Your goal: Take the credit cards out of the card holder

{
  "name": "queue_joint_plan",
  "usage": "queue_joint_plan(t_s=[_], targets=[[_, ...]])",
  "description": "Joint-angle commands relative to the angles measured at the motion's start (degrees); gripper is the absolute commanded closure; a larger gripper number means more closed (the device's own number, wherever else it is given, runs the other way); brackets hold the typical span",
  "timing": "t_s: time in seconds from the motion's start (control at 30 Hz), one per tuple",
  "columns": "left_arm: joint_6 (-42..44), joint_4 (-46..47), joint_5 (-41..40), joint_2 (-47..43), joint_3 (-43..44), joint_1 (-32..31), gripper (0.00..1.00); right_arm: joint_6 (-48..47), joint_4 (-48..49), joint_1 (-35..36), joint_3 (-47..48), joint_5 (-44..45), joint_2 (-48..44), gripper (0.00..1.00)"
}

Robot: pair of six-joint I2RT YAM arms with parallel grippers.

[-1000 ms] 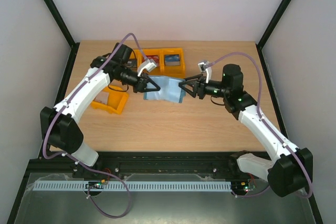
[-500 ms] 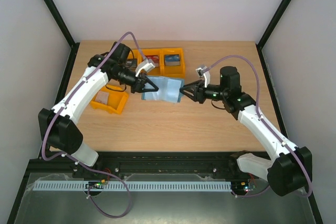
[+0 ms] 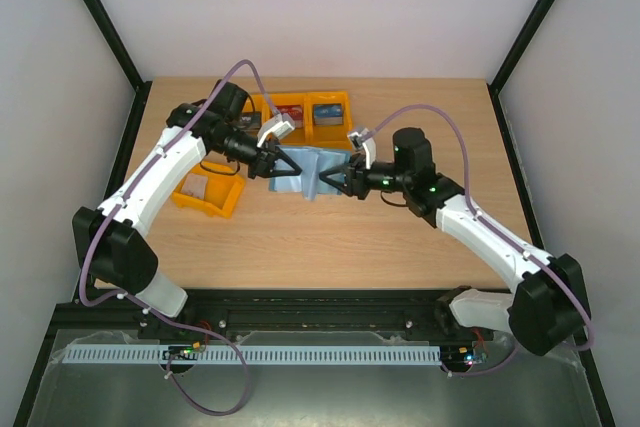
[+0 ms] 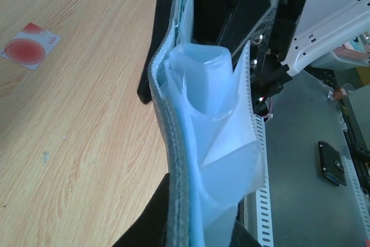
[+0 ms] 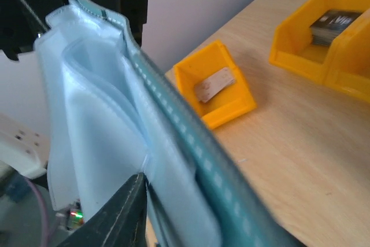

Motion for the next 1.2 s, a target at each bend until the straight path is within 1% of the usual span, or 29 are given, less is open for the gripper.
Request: queue_joint_plan(t_s=[0.0, 0.17, 0.2, 0.27, 0.3, 0.33, 0.37, 0.43, 0.47, 0.5, 0.53, 0.63, 0.7, 0.83, 0.9, 0.93, 0.97, 1.0, 1.03, 1.1, 1.13, 1.17], targets=[[1.44, -0.54, 3.29, -0.82, 1.20, -0.35, 0.98, 2.15, 6.32, 2.25, 3.72, -0.99, 2.40, 0.74], [-2.71, 3.58, 0.85, -0.18, -1.12, -0.37, 0.98, 5.82, 10.20, 3.90, 5.20, -2.88, 3.57, 0.80], [-4.69, 5.44, -0.74, 0.14, -2.57, -0.35, 0.98, 5.89, 9.88, 4.74, 6.19, -2.94, 3.43, 0.86], [-5.09, 6.01, -1.46, 0.16, -2.84, -0.35, 0.98, 5.44, 8.77, 4.80, 6.45, -1.82, 2.61, 0.96], [-5.26, 6.10, -1.84, 0.09, -2.78, -0.35, 0.98, 4.94, 7.77, 4.80, 6.50, -0.49, 2.02, 0.98], [-5.41, 6.31, -2.24, 0.03, -2.69, -0.28, 0.93, 4.53, 6.88, 4.76, 6.62, 1.01, 1.55, 0.98], [-5.86, 6.68, -2.82, 0.01, -2.68, -0.20, 0.81, 4.06, 5.40, 4.80, 6.89, 2.80, 1.14, 0.98], [-7.15, 7.49, -4.06, -0.15, -2.63, 0.03, 0.38, 3.68, 2.09, 4.80, 7.99, 7.40, 1.00, 0.98], [-7.39, 7.65, -4.69, -0.23, -2.55, 0.25, 0.23, 3.72, -0.13, 4.80, 8.86, 10.24, 1.30, 0.98], [-7.46, 7.66, -5.14, -0.28, -2.32, 0.53, 0.11, 3.91, -2.32, 4.79, 9.84, 13.19, 1.79, 0.98], [-7.51, 7.56, -5.48, -0.35, -2.13, 0.88, 0.03, 4.10, -4.70, 4.80, 11.04, 15.70, 2.55, 0.98], [-7.92, 8.01, -5.73, -0.62, -2.31, 0.96, 0.01, 5.82, -8.63, 4.93, 13.11, 19.94, 5.00, 0.98], [-9.50, 9.49, -6.58, -0.29, -2.95, -0.01, 0.01, 7.78, -7.82, 5.63, 13.61, 20.60, 6.23, 0.98], [-12.29, 12.30, -11.46, 0.67, -3.28, -1.91, 0.01, 8.74, -5.89, 7.51, 14.38, 21.36, 6.74, 0.98], [-13.44, 13.44, -13.32, 1.04, -3.02, -1.84, 0.02, 8.85, -4.37, 7.53, 14.05, 19.38, 6.23, 0.98], [-13.54, 13.58, -13.98, 1.11, -2.88, -1.80, 0.06, 8.75, -3.72, 7.53, 13.68, 17.42, 6.00, 0.98], [-13.45, 13.67, -14.24, 1.12, -2.78, -1.71, 0.14, 8.56, -3.28, 7.51, 13.33, 16.27, 5.59, 0.98], [-13.37, 13.61, -14.21, 1.02, -2.84, -1.63, 0.28, 8.18, -3.11, 7.53, 12.91, 15.15, 5.27, 0.98], [-13.10, 13.37, -14.00, 0.89, -2.93, -1.52, 0.44, 7.61, -3.11, 7.53, 12.56, 14.56, 4.77, 0.98], [-12.63, 13.01, -13.61, 0.42, -3.14, -1.07, 0.80, 6.77, -3.29, 7.53, 11.96, 13.89, 3.53, 0.98], [-12.54, 12.92, -13.49, 0.20, -3.26, -0.80, 0.94, 6.02, -3.62, 7.46, 11.67, 13.91, 2.99, 0.98], [-12.41, 12.71, -13.19, 0.00, -3.25, -0.46, 0.98, 5.48, -4.01, 7.40, 11.44, 13.90, 2.51, 0.98]])
